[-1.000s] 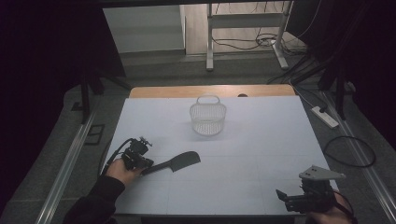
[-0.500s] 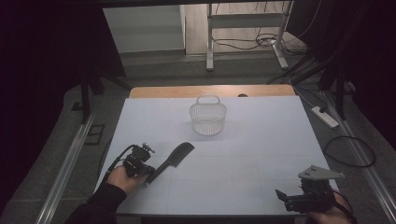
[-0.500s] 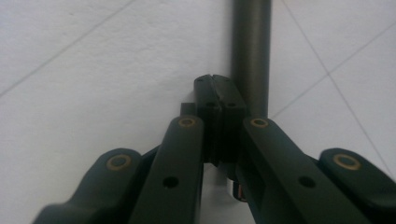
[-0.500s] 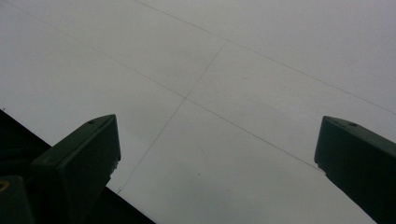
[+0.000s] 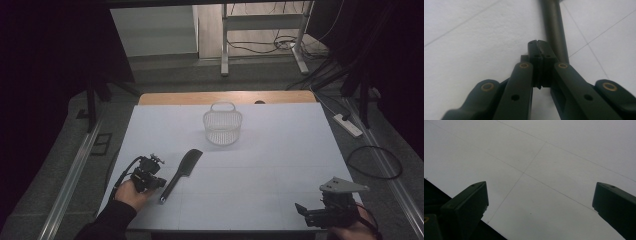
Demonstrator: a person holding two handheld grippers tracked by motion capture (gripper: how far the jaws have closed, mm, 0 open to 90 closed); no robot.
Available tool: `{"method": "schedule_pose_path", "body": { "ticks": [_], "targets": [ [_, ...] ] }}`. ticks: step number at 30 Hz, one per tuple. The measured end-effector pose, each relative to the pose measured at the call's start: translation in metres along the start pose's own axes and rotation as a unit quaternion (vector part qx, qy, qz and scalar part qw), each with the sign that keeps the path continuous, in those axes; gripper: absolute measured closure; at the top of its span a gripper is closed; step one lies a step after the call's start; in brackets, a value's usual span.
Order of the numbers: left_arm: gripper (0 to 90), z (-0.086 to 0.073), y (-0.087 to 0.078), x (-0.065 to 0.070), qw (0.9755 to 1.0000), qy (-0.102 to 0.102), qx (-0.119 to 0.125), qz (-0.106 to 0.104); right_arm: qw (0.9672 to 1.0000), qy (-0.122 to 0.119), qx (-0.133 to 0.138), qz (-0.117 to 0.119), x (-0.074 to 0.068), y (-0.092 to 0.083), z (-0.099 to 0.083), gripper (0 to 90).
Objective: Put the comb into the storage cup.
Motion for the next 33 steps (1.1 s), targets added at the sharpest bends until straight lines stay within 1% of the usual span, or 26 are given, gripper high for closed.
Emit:
{"method": "schedule_pose_path", "body": {
  "ticks": [2, 3, 4, 5, 6, 7, 8, 9, 10, 11, 12, 13, 15, 16, 17, 18, 19, 20, 22, 23, 24, 27, 30, 31, 33],
  "targets": [
    [88.8, 0.000, -0.005, 0.000, 0.9998, -0.005, 0.017, 0.004, 1.0000, 0.000, 0.000, 0.000, 0.000, 0.000, 0.000, 0.8],
    [83.1, -0.001, -0.010, 0.002, 0.9994, -0.008, 0.034, 0.005, 1.0000, -0.001, 0.000, 0.001, 0.000, 0.000, 0.000, 0.8],
    [80.8, -0.001, -0.010, 0.002, 0.9994, -0.008, 0.034, 0.005, 1.0000, -0.001, 0.000, 0.001, 0.000, 0.000, 0.000, 0.8],
    [77.3, -0.001, -0.014, 0.004, 0.9988, -0.012, 0.046, 0.008, 1.0000, -0.001, 0.001, 0.001, 0.000, 0.000, 0.000, 0.8],
    [74.4, -0.001, -0.014, 0.004, 0.9988, -0.012, 0.046, 0.008, 1.0000, -0.001, 0.001, 0.002, 0.000, 0.000, 0.000, 0.8],
    [72.0, -0.001, -0.018, 0.005, 0.9981, -0.015, 0.059, 0.010, 1.0000, -0.001, 0.000, 0.002, -0.001, 0.000, 0.000, 0.8],
    [69.0, -0.001, -0.018, 0.005, 0.9981, -0.015, 0.059, 0.010, 1.0000, -0.002, 0.000, 0.002, -0.001, -0.001, 0.000, 0.8],
    [69.0, -0.001, -0.020, 0.006, 0.9977, -0.017, 0.065, 0.011, 1.0000, -0.002, 0.000, 0.002, -0.001, -0.001, 0.000, 0.8],
    [65.8, -0.001, -0.022, 0.007, 0.9971, -0.017, 0.073, 0.012, 1.0000, -0.002, 0.000, 0.002, -0.001, -0.001, 0.000, 0.8],
    [58.8, 0.000, -0.024, 0.008, 0.9965, -0.018, 0.080, 0.013, 1.0000, -0.003, 0.001, 0.002, -0.001, -0.001, -0.001, 0.7],
    [58.8, 0.000, -0.027, 0.009, 0.9958, -0.021, 0.088, 0.013, 1.0000, -0.003, 0.001, 0.002, -0.001, -0.001, -0.001, 0.7],
    [50.6, -0.001, -0.030, 0.010, 0.9945, -0.024, 0.100, 0.015, 1.0000, -0.003, 0.001, 0.001, -0.001, -0.001, -0.001, 0.7],
    [43.4, -0.002, -0.032, 0.010, 0.9933, -0.029, 0.110, 0.020, 1.0000, -0.003, 0.001, 0.000, -0.001, -0.001, -0.001, 0.7],
    [39.9, -0.002, -0.032, 0.010, 0.9933, -0.029, 0.110, 0.020, 1.0000, -0.003, 0.001, 0.000, -0.001, -0.001, -0.001, 0.7],
    [39.9, -0.002, -0.034, 0.010, 0.9927, -0.030, 0.115, 0.021, 1.0000, -0.003, 0.001, 0.000, -0.001, -0.001, -0.001, 0.7],
    [36.5, -0.003, -0.035, 0.011, 0.9920, -0.033, 0.120, 0.023, 1.0000, -0.003, 0.001, 0.000, -0.001, -0.001, -0.001, 0.7],
    [27.8, -0.003, -0.036, 0.011, 0.9911, -0.037, 0.125, 0.024, 1.0000, -0.003, 0.001, 0.000, -0.001, -0.001, -0.001, 0.7],
    [27.8, -0.003, -0.037, 0.010, 0.9904, -0.040, 0.130, 0.027, 1.0000, -0.003, 0.001, 0.000, -0.001, -0.001, -0.001, 0.7],
    [19.1, -0.003, -0.038, 0.010, 0.9895, -0.044, 0.135, 0.030, 1.0000, -0.003, 0.001, 0.000, -0.001, -0.001, -0.001, 0.7],
    [11.2, -0.003, -0.039, 0.010, 0.9891, -0.046, 0.136, 0.031, 1.0000, -0.003, 0.001, 0.000, -0.001, -0.001, -0.001, 0.7],
    [11.2, -0.003, -0.039, 0.010, 0.9887, -0.047, 0.139, 0.032, 1.0000, -0.003, 0.001, 0.000, -0.001, -0.001, -0.001, 0.7],
    [1.2, -0.002, -0.040, 0.009, 0.9878, -0.050, 0.143, 0.038, 1.0000, -0.003, 0.000, 0.000, -0.001, -0.001, -0.001, 0.7],
    [0.0, -0.002, -0.040, 0.009, 0.9884, -0.046, 0.139, 0.041, 1.0000, -0.003, 0.000, 0.000, -0.001, -0.001, -0.001, 0.7],
    [0.0, -0.002, -0.040, 0.010, 0.9888, -0.042, 0.138, 0.039, 1.0000, -0.003, 0.000, 0.000, -0.001, -0.001, -0.001, 0.7],
    [0.0, 0.000, -0.040, 0.012, 0.9888, -0.037, 0.140, 0.033, 1.0000, -0.003, -0.001, -0.001, -0.001, 0.000, -0.001, 0.7]
  ]
}}
Point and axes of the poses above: each handheld gripper's, and its own axes: y roughly forward along the jaws, z roughly out of its top, x roughly to its right, the point moved 6 cm from there along y, roughly forward along the jaws, and after that the axes turned 15 degrees about y, right-handed, at the moved point
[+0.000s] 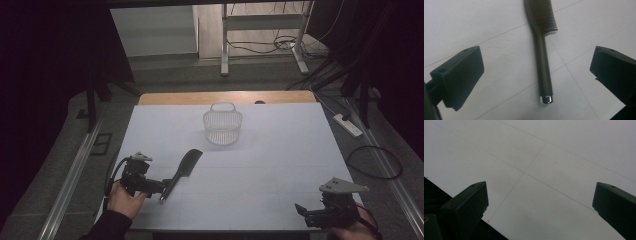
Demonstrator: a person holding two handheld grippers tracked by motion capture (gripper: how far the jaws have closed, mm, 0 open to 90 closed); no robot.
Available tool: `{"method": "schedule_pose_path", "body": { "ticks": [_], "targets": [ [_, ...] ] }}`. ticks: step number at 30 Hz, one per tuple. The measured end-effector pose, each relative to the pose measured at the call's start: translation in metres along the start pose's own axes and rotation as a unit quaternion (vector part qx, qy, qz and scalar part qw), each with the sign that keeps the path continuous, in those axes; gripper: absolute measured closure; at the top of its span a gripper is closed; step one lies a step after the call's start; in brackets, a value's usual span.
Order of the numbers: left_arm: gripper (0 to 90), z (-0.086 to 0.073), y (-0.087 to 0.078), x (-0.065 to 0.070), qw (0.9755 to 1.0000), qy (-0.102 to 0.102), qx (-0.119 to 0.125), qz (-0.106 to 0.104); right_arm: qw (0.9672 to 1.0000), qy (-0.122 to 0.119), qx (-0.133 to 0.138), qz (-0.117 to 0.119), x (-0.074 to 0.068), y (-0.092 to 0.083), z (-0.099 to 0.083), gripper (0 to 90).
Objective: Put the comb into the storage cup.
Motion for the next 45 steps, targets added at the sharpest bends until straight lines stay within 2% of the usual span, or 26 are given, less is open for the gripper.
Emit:
{"method": "schedule_pose_path", "body": {
  "ticks": [8, 17, 20, 28, 33, 37, 42, 45],
  "targets": [
    [0.0, 0.011, 0.003, 0.008, 0.9996, 0.015, 0.016, -0.020, 1.0000, 0.001, -0.002, -0.002, 0.000, 0.000, 0.000, 0.7],
    [0.0, 0.016, 0.010, 0.010, 0.9995, 0.029, 0.005, -0.013, 1.0000, -0.001, -0.003, -0.002, 0.000, 0.001, 0.000, 0.6],
    [0.0, 0.016, 0.014, 0.010, 0.9994, 0.030, 0.001, -0.018, 1.0000, -0.001, -0.004, -0.002, 0.000, 0.001, 0.000, 0.6],
    [0.0, 0.019, 0.027, 0.009, 0.9990, 0.036, -0.020, -0.020, 1.0000, -0.001, -0.005, -0.002, 0.000, 0.001, 0.000, 0.5],
    [0.0, 0.023, 0.032, 0.009, 0.9986, 0.043, -0.031, -0.006, 1.0000, 0.000, -0.006, -0.002, 0.000, 0.002, 0.000, 0.4],
    [0.0, 0.021, 0.040, 0.009, 0.9977, 0.046, -0.049, -0.003, 1.0000, 0.000, -0.007, -0.002, 0.000, 0.002, 0.000, 0.4],
    [0.0, 0.017, 0.048, 0.007, 0.9969, 0.041, -0.067, -0.003, 1.0000, 0.001, -0.007, -0.002, 0.000, 0.002, 0.000, 0.4],
    [0.0, 0.014, 0.054, 0.006, 0.9954, 0.041, -0.087, -0.002, 1.0000, 0.001, -0.007, -0.002, 0.000, 0.002, 0.000, 0.4]
  ]
}}
Point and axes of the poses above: each handheld gripper's, and its own axes: y roughly forward along the jaws, z roughly out of its top, x roughly to its right, the point moved 6 cm from there along y, roughly forward along the jaws, and after that the axes turned 15 degrees about y, right-handed, at the moved point
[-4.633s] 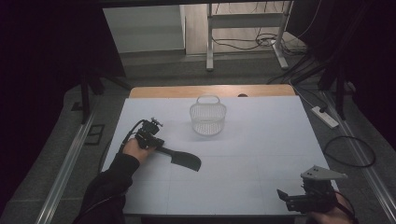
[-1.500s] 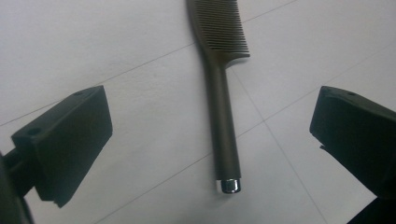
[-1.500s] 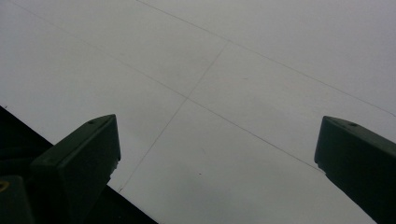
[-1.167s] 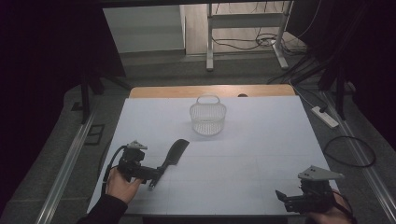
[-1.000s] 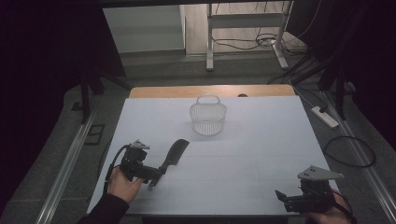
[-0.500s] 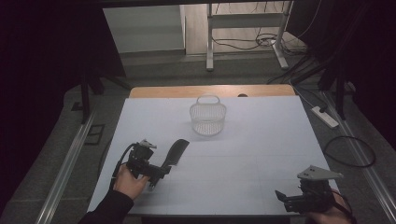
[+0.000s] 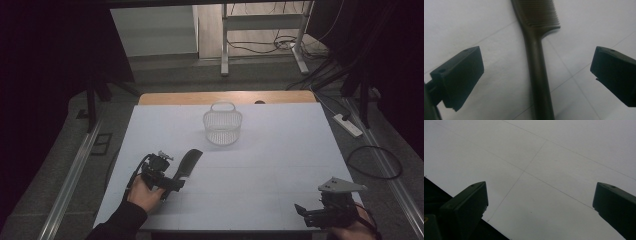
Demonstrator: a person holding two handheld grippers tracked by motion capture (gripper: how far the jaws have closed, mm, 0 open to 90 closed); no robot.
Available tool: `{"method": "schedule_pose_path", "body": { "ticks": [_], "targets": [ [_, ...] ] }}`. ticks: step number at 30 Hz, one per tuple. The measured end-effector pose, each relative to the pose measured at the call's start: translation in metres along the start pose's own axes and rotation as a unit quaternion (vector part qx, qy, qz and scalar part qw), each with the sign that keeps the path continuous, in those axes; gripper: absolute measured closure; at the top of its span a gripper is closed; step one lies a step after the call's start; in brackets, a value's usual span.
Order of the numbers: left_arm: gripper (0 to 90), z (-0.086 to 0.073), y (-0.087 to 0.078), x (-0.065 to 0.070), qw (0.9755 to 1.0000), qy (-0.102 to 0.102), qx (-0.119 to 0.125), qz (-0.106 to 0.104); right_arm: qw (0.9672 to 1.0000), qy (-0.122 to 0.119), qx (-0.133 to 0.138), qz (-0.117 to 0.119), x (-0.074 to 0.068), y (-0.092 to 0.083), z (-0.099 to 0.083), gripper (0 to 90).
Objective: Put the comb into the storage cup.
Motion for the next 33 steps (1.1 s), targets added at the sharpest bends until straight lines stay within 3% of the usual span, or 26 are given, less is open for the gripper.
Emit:
{"method": "schedule_pose_path", "body": {
  "ticks": [10, 14, 24, 28, 30, 31, 33],
  "targets": [
    [0.0, -0.006, 0.017, 0.001, 0.9986, 0.008, -0.052, 0.008, 1.0000, 0.000, 0.000, 0.000, 0.000, 0.000, 0.000, 0.4],
    [0.0, -0.009, 0.024, 0.002, 0.9964, 0.016, -0.082, 0.012, 1.0000, 0.000, 0.000, 0.000, 0.000, 0.000, 0.000, 0.4],
    [0.2, -0.009, 0.024, 0.004, 0.9959, 0.010, -0.088, 0.015, 1.0000, -0.001, 0.000, 0.000, 0.000, 0.000, 0.000, 0.4],
    [10.8, -0.008, 0.019, 0.007, 0.9957, 0.014, -0.090, 0.011, 1.0000, -0.001, 0.000, 0.000, 0.000, 0.000, 0.000, 0.4],
    [21.5, -0.007, 0.015, 0.008, 0.9959, 0.016, -0.088, 0.011, 1.0000, -0.001, -0.001, -0.001, 0.000, 0.000, 0.000, 0.4],
    [34.3, -0.007, 0.014, 0.008, 0.9961, 0.016, -0.086, 0.011, 1.0000, -0.002, -0.001, -0.001, 0.000, 0.000, 0.000, 0.4],
    [39.3, -0.007, 0.012, 0.008, 0.9964, 0.016, -0.082, 0.011, 1.0000, -0.002, -0.001, -0.001, 0.000, 0.000, 0.000, 0.4]
  ]
}}
Point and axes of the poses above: each handheld gripper's, and its own axes: y roughly forward along the jaws, z roughly out of its top, x roughly to its right, the point moved 6 cm from there along y, roughly forward along the jaws, and after that the axes turned 15 degrees about y, right-handed, at the moved point
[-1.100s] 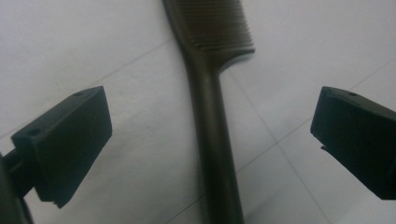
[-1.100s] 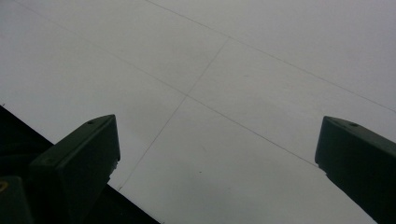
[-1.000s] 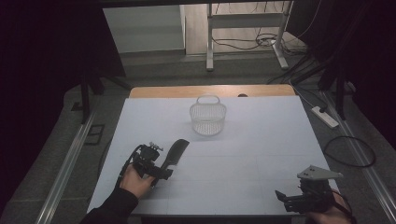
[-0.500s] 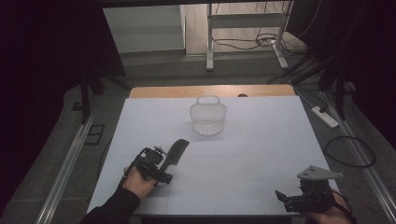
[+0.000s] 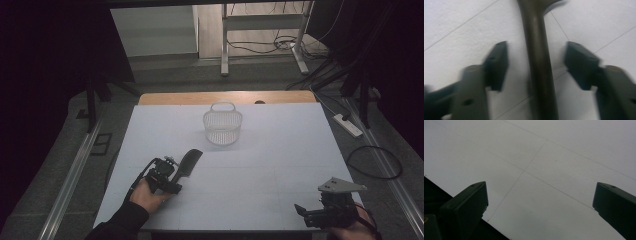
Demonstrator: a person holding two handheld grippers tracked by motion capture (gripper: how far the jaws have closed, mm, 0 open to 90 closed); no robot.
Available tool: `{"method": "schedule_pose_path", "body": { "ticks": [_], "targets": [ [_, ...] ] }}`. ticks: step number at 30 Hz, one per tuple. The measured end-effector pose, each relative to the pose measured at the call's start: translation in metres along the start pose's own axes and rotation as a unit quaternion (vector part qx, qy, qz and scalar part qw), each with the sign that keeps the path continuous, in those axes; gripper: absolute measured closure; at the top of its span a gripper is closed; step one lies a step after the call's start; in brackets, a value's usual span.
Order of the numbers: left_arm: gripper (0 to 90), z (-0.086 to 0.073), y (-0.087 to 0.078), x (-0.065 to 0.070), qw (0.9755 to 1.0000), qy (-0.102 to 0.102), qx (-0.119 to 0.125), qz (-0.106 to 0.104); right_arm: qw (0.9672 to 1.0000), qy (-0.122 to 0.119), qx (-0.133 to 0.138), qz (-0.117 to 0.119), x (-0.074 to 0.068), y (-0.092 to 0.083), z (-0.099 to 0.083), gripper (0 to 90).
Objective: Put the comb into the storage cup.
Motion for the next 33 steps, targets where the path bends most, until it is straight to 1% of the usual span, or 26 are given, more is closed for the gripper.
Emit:
{"method": "schedule_pose_path", "body": {
  "ticks": [1, 3, 4, 5, 6, 8, 11, 14, 16, 18, 20, 22, 28, 33],
  "targets": [
    [49.2, 0.000, -0.001, -0.001, 1.0000, -0.003, 0.003, 0.001, 1.0000, 0.000, 0.000, 0.000, 0.000, 0.000, 0.000, 0.4],
    [63.5, -0.001, -0.002, -0.001, 1.0000, -0.004, 0.004, 0.001, 1.0000, -0.001, 0.000, 0.000, 0.000, 0.000, 0.000, 0.4],
    [70.2, -0.002, -0.003, -0.003, 1.0000, -0.001, 0.003, 0.000, 1.0000, -0.001, 0.000, 0.000, 0.000, 0.000, 0.000, 0.4],
    [70.2, -0.002, -0.002, -0.003, 1.0000, -0.005, 0.007, -0.001, 1.0000, -0.001, 0.000, 0.000, 0.000, 0.000, 0.000, 0.4],
    [71.9, -0.002, -0.003, -0.004, 1.0000, -0.002, 0.005, -0.004, 1.0000, -0.001, 0.000, 0.000, 0.000, 0.000, 0.000, 0.4],
    [72.3, -0.002, -0.002, -0.005, 0.9999, -0.008, 0.009, -0.010, 1.0000, -0.001, 0.000, 0.000, 0.000, 0.000, 0.000, 0.4],
    [72.3, -0.003, -0.003, -0.006, 0.9998, -0.006, 0.009, -0.013, 1.0000, -0.001, -0.001, 0.000, 0.000, 0.000, 0.000, 0.4],
    [72.5, -0.004, -0.004, -0.007, 0.9996, -0.010, 0.015, -0.022, 1.0000, -0.002, 0.000, 0.000, 0.000, 0.000, 0.000, 0.5],
    [72.5, -0.004, -0.004, -0.008, 0.9992, -0.015, 0.022, -0.030, 1.0000, -0.002, 0.000, 0.000, 0.000, 0.000, 0.000, 0.5],
    [72.6, -0.004, -0.007, -0.008, 0.9984, -0.019, 0.034, -0.042, 1.0000, -0.002, 0.000, 0.000, 0.000, 0.000, 0.000, 0.5],
    [72.5, -0.003, -0.010, -0.009, 0.9979, -0.021, 0.043, -0.043, 1.0000, -0.001, 0.000, 0.000, 0.000, 0.000, 0.000, 0.5],
    [72.5, -0.003, -0.014, -0.009, 0.9974, -0.018, 0.056, -0.043, 1.0000, -0.001, 0.001, 0.000, 0.000, 0.000, 0.000, 0.5],
    [72.5, -0.003, -0.020, -0.007, 0.9961, -0.006, 0.077, -0.043, 1.0000, -0.001, 0.001, 0.001, 0.000, 0.000, 0.000, 0.5],
    [72.5, -0.002, -0.027, -0.006, 0.9937, 0.005, 0.102, -0.046, 1.0000, 0.001, 0.003, 0.002, 0.000, -0.001, 0.000, 0.5]
  ]
}}
Point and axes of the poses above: each handheld gripper's, and its own axes: y roughly forward along the jaws, z roughly out of its top, x roughly to its right, the point moved 6 cm from there along y, roughly forward along the jaws, and after that the axes turned 15 degrees about y, right-handed, at the moved point
